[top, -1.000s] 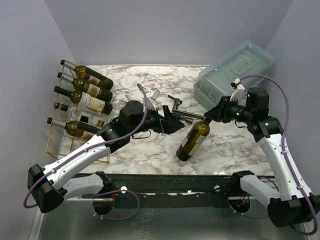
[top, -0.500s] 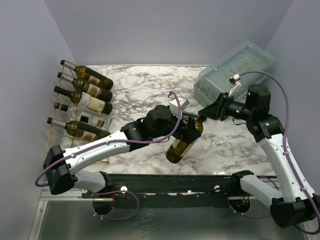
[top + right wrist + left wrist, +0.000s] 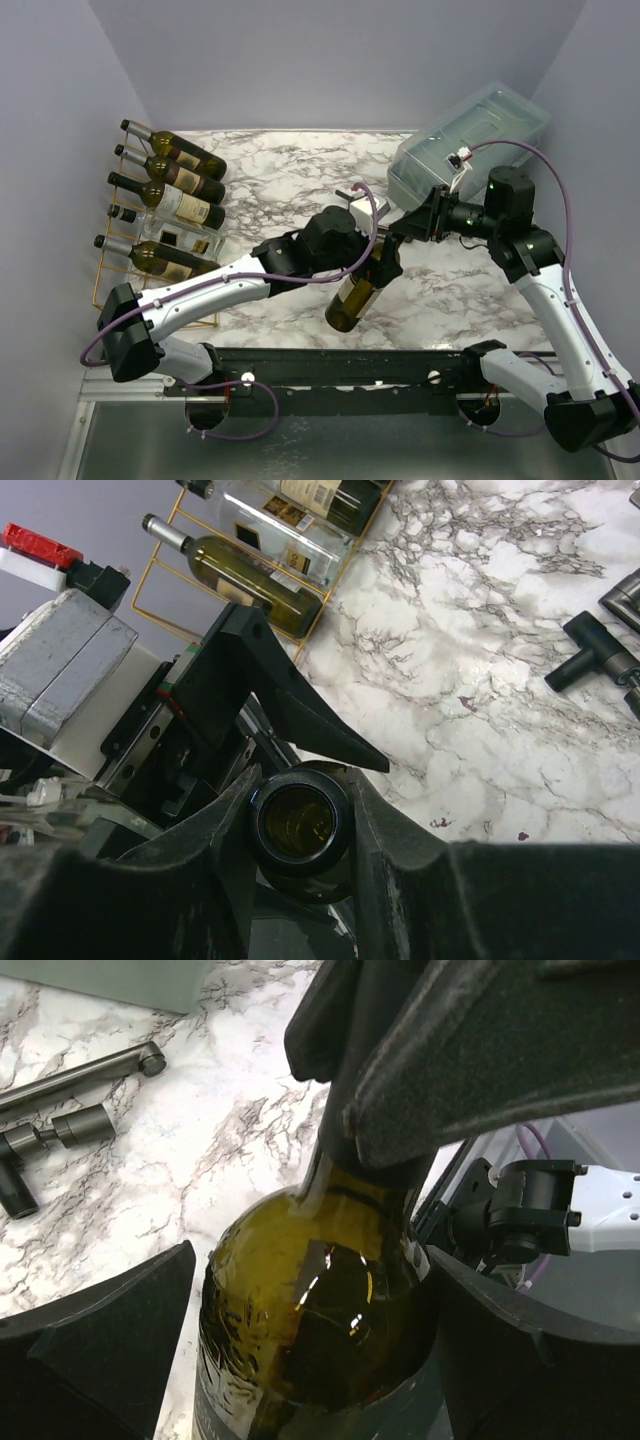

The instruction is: Put the wine bottle on the wine rack

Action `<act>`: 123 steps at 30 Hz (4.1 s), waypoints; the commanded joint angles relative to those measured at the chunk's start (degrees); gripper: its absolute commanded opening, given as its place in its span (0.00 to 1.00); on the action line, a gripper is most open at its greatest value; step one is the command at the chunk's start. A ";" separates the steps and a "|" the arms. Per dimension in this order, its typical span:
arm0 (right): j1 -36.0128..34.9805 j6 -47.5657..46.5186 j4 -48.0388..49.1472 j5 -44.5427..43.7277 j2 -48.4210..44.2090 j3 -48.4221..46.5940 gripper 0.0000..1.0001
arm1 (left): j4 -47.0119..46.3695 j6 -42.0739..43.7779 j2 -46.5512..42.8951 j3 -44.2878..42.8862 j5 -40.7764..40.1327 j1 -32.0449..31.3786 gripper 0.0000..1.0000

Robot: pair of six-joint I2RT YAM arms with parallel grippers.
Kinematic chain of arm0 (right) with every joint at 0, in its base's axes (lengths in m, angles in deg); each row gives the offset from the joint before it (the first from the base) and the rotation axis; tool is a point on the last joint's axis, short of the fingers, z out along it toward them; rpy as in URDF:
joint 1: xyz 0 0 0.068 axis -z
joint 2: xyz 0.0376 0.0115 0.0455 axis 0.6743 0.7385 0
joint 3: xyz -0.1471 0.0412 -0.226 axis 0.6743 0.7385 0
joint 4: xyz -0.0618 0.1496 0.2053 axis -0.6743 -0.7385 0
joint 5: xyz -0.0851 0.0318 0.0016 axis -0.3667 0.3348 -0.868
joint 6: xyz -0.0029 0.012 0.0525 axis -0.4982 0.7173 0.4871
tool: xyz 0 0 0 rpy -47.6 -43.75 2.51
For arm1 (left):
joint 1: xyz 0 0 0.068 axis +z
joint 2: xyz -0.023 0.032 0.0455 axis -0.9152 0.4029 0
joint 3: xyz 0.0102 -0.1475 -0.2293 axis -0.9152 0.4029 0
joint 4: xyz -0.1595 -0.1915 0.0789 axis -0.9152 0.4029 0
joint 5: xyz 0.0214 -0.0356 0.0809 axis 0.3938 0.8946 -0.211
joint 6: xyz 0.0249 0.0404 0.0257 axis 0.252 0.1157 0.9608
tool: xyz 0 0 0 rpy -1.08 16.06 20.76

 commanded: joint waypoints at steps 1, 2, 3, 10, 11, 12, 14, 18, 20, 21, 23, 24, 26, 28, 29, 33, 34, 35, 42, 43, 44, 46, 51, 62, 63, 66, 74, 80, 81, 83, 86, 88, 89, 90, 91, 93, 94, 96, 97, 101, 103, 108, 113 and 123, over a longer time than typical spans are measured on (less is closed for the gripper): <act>-1.24 2.69 3.06 3.01 -0.61 -2.47 0.01 | 2.33 0.52 1.04 -3.18 -1.16 -0.31 0.96; -1.54 2.56 2.85 2.80 -0.58 -2.48 0.01 | 2.33 0.18 1.03 -3.59 -1.07 -0.28 0.97; -1.74 2.53 2.72 2.60 -0.59 -2.47 0.01 | 2.26 -0.17 1.09 -4.19 -1.07 -0.31 0.99; -4.08 3.14 2.92 0.76 -0.67 -2.61 0.01 | 1.42 -2.09 1.87 -6.73 -2.44 -0.05 0.84; -4.23 3.31 2.99 0.75 -0.75 -2.65 0.01 | 1.41 -2.09 1.93 -6.73 -2.58 -0.05 0.75; -4.32 3.55 3.12 0.67 -0.80 -2.61 0.01 | 1.50 -2.18 1.99 -6.59 -2.75 -0.04 0.68; -4.72 3.91 3.38 0.45 -0.91 -2.52 0.01 | 1.21 -2.61 2.00 -6.15 -2.91 -0.04 0.58; -5.46 4.69 4.02 0.05 -1.00 -2.52 0.01 | 1.03 -2.54 1.98 -5.91 -2.19 -0.05 0.25; -5.69 5.32 4.34 -0.09 -0.88 -2.52 0.01 | 1.03 -2.62 1.06 -5.41 -4.34 -0.03 0.04; -5.72 5.70 4.29 -0.41 -0.85 -2.57 0.06 | 1.03 -2.57 0.22 -4.81 -5.96 -0.05 0.00; -5.74 7.05 3.81 -2.13 -0.88 -2.46 0.25 | 1.27 -1.91 -1.69 -3.57 -9.53 -0.05 0.00; -5.69 7.68 3.66 -3.23 -0.85 -2.34 0.37 | 1.48 -1.66 -2.71 -2.96 -11.84 -0.04 0.00; -5.74 8.97 3.75 -5.08 -0.49 -2.06 0.53 | 2.25 -1.40 -5.06 -1.48 -16.29 0.01 0.00; -5.70 9.57 2.68 -7.58 0.31 -2.61 0.64 | 3.12 -1.55 -7.24 -0.37 -20.20 0.12 0.00; -5.73 9.82 1.81 -9.45 0.83 -3.25 0.74 | 3.99 -1.73 -8.04 0.04 -22.03 0.20 0.00; -5.74 9.90 -1.72 -17.35 2.24 -6.81 0.91 | 8.99 -3.10 -11.32 1.12 -29.87 0.46 0.00; -5.74 10.10 -1.60 -18.70 2.18 -7.29 0.91 | 10.93 -4.00 -12.41 1.40 -32.92 0.52 0.00; -5.73 10.56 -0.91 -19.59 1.82 -7.20 0.92 | 12.55 -5.28 -13.71 1.70 -35.64 0.57 0.00; -5.74 12.99 2.18 -18.61 2.21 -2.63 0.92 | 23.72 -12.39 -24.87 3.53 -55.46 2.34 0.00; -5.74 13.18 2.48 -18.24 2.25 -2.01 0.92 | 24.26 -12.55 -26.79 4.15 -57.94 2.68 0.00; -5.69 13.25 2.66 -17.84 2.44 -1.40 0.92 | 24.74 -12.75 -28.39 4.59 -60.07 3.16 0.00; -5.72 13.54 3.04 -17.52 2.53 -0.57 0.92 | 25.34 -13.11 -31.93 5.43 -65.70 3.87 0.00; -5.73 13.65 3.82 -16.86 2.27 0.93 0.92 | 25.25 -13.06 -37.33 7.79 -82.07 4.48 0.00; -5.74 14.30 3.40 -16.40 1.10 3.33 0.92 | 8.65 1.33 -38.85 15.75 -81.80 17.95 0.00; -5.74 14.34 3.30 -16.29 1.04 3.14 0.92 | 11.54 -1.41 -37.89 15.40 -78.54 21.33 0.00; -5.74 14.03 2.21 -16.38 0.67 2.42 0.92 | 17.12 -6.86 -35.31 13.12 -71.05 30.77 0.00; -5.72 12.90 -0.66 -17.89 -1.02 2.05 0.92 | 22.19 -9.65 -39.27 12.96 -71.81 39.70 0.00; -5.69 13.34 0.12 -16.43 0.17 2.22 0.92 | 22.32 -11.03 -47.54 17.05 -77.16 39.86 0.00; -5.74 13.44 0.35 -16.23 0.38 2.10 0.92 | 22.18 -10.81 -48.43 17.54 -78.34 39.86 0.00; -5.74 13.55 0.56 -15.96 0.60 2.14 0.92 | 20.61 -9.50 -50.06 18.64 -80.01 39.86 0.00; -5.73 13.43 0.57 -15.73 0.75 2.11 0.92 | 14.05 -4.06 -52.05 21.38 -81.05 39.86 0.00; -5.72 13.41 0.31 -15.78 0.65 2.22 0.92 | 8.36 0.58 -52.38 23.45 -81.52 39.86 0.00; -5.76 13.34 0.23 -15.72 0.57 2.29 0.92 | 7.65 1.21 -52.06 23.75 -81.86 39.86 0.00; -5.74 13.29 0.14 -15.72 0.42 2.34 0.92 | 7.53 1.33 -51.49 23.87 -82.54 39.86 0.00; -5.74 13.29 0.00 -15.77 0.33 2.42 0.92 | 7.67 1.18 -50.97 24.12 -83.14 39.92 0.00; -5.73 13.09 -0.34 -15.83 0.07 2.49 0.92 | 8.41 -0.22 -50.62 24.65 -84.11 39.94 0.00; -5.71 13.05 -0.47 -15.93 -0.09 2.53 0.92 | 8.13 -0.57 -50.86 25.23 -84.37 39.94 0.00; -5.74 12.90 -0.77 -16.04 -0.31 2.65 0.92 | 6.86 -0.71 -51.75 26.61 -85.27 40.10 0.00; -5.73 12.82 -0.92 -16.04 -0.36 2.58 0.92 | 6.34 -0.84 -52.27 27.44 -85.89 40.16 0.00; -5.72 12.47 -1.60 -15.69 -0.39 2.54 0.92 | 4.45 -0.96 -53.27 29.26 -87.56 40.63 0.00; -5.75 12.47 -1.76 -15.66 -0.46 2.59 0.92 | 5.16 -2.62 -53.22 29.60 -88.16 40.98 0.00; -5.72 12.47 -2.04 -15.66 -0.92 2.84 0.92 | 11.77 -10.79 -51.88 29.10 -89.06 41.66 0.00; -5.74 12.74 -1.97 -15.75 -1.51 3.26 0.92 | 19.84 -18.54 -49.63 28.05 -89.02 42.35 0.00; -5.74 12.72 -2.02 -15.40 -1.91 3.72 0.92 | 25.82 -27.28 -48.41 29.46 -84.57 45.33 0.00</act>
